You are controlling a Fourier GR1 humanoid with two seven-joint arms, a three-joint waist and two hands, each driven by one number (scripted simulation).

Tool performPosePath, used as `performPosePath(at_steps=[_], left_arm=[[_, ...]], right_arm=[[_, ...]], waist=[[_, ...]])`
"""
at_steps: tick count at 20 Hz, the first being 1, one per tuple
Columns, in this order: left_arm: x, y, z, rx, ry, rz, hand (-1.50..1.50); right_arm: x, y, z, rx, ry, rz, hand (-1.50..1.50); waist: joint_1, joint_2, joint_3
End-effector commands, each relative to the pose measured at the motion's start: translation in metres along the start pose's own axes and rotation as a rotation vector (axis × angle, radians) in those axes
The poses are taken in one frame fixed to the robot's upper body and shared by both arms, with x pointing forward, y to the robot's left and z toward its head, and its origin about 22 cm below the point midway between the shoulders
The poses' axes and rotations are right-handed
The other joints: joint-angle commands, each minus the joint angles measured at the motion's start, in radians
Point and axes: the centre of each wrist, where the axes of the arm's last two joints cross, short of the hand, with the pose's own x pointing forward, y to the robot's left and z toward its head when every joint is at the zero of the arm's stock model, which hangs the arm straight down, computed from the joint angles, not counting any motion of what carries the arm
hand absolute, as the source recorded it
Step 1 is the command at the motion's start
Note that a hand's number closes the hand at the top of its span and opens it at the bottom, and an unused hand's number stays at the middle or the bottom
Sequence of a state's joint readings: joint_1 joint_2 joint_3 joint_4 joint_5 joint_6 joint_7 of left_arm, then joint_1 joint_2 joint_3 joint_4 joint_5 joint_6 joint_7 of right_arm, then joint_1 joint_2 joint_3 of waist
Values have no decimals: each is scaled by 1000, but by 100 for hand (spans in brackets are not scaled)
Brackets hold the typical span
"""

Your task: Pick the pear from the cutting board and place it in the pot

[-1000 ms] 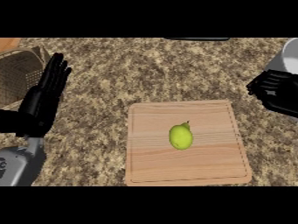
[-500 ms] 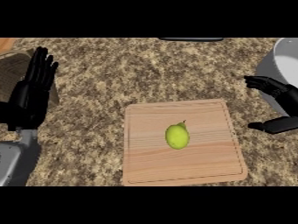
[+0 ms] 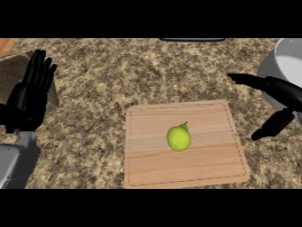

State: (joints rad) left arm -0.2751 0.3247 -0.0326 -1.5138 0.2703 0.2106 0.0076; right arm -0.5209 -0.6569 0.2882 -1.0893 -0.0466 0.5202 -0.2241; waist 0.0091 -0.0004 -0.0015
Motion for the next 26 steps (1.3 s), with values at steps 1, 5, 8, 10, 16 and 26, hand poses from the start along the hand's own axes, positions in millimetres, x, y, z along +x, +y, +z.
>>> performPosePath(at_steps=[1, 5, 8, 10, 16, 26], left_arm=[[0, 5, -3, 2, -11, 6, 0], [-4, -8, -2, 17, 0, -8, 0], [15, -7, -1, -1, -19, -1, 0], [2, 9, -2, -5, 2, 1, 0], [-6, 1, 12, 17, 14, 2, 0], [13, 3, -14, 24, -14, -4, 0]], right_arm=[[27, 13, -26, 103, 26, 60, -150], [60, 32, -54, 156, 86, 84, -150], [52, 33, -61, 181, 146, 72, -150], [44, 35, -55, 185, 195, 74, -150], [59, 87, -69, 247, 202, 44, -150], [51, 102, -66, 209, 125, 60, -150]], waist=[[-6, 0, 1], [-9, -2, 1], [-2, 0, 1], [-6, 1, 1], [-10, -2, 1], [-11, 0, 2]])
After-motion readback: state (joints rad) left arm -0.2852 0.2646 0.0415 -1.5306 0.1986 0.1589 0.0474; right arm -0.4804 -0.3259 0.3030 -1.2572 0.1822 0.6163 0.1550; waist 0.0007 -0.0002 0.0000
